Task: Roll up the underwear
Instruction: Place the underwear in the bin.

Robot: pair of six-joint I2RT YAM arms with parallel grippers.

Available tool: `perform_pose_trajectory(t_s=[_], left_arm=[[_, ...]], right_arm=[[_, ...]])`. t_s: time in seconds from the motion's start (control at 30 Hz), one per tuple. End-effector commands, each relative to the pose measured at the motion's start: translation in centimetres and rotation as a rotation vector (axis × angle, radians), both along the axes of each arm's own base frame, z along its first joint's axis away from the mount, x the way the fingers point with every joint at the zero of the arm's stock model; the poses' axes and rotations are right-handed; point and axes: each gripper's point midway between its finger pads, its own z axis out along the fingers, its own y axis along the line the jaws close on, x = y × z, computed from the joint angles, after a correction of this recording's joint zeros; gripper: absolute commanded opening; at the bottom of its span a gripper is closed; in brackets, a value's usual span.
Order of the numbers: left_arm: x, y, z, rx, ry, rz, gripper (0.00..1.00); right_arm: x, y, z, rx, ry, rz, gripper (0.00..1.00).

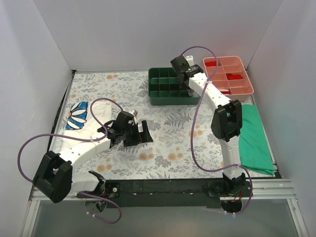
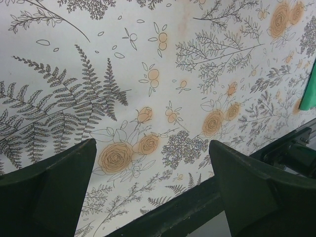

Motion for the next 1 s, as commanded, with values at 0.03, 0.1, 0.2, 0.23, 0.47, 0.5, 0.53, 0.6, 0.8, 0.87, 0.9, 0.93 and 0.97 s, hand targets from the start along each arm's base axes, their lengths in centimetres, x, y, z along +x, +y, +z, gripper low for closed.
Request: perform_pose_trajectory(t_s=[0.03,0.1,0.2,0.23,0.47,0.5,0.53,0.6,0.8,0.87,0.9,0.93,0.97], left_arm=[[-0.2,0.3,0.5,-0.004,-0.02,-0.013,0.98],[-0.1,0.3,0.5,-0.004,-0.02,-0.014,0.98],[-0.1,0.2,0.5,-0.005,-0.017,-0.011,0.98],[-0.1,0.2,0.5,-0.005,-0.016,-0.009,0.98],[-0.1,0.1,0.3,-0.004,-0.007,-0.009,0.98],[-0.1,0.1,0.3,-0.004,-0.007,-0.009,0.98],[-0.1,0.1,0.3,-0.005,-0.004,-0.011,0.98],[-0.1,0.1,0.2,-0.003,-0.003,-0.013,0.98],[0.0,0.1,0.2,0.001,-0.006,-0.012,0.98],[0.0,0.1,0.1,0.0,-0.003,-0.011,0.98],[-0.1,0.1,0.0,0.001,0.002,-0.011,0.98],[-0.1,0.1,-0.1,0.004,0.006,-0.011,0.98],[-0.1,0.1,-0.1,0.003,0.005,-0.011,0.98]], right_arm=[[1.5,-1.4,1.0,-0.004,-0.058,-0.065,0.01],[1.9,-1.5,1.0,-0.01,-0.064,-0.06,0.01],[2.6,-1.4,0.9,-0.024,-0.059,-0.049,0.01],[2.7,-1.5,0.7,-0.03,-0.052,-0.047,0.01],[3.2,-1.3,-1.8,-0.059,0.002,-0.024,0.01],[3.1,-1.3,-2.2,-0.063,0.012,-0.023,0.01],[3.0,-1.3,-2.5,-0.063,0.018,-0.021,0.01],[3.0,-1.0,-3.0,-0.05,0.025,-0.013,0.01],[3.4,-0.1,-4.3,-0.031,0.057,0.029,0.01],[3.3,0.2,-4.8,-0.031,0.073,0.036,0.01],[3.2,0.2,-5.0,-0.023,0.078,0.035,0.01],[3.1,0.4,-5.1,-0.017,0.082,0.039,0.01],[3.0,0.5,-5.4,-0.01,0.089,0.044,0.01]])
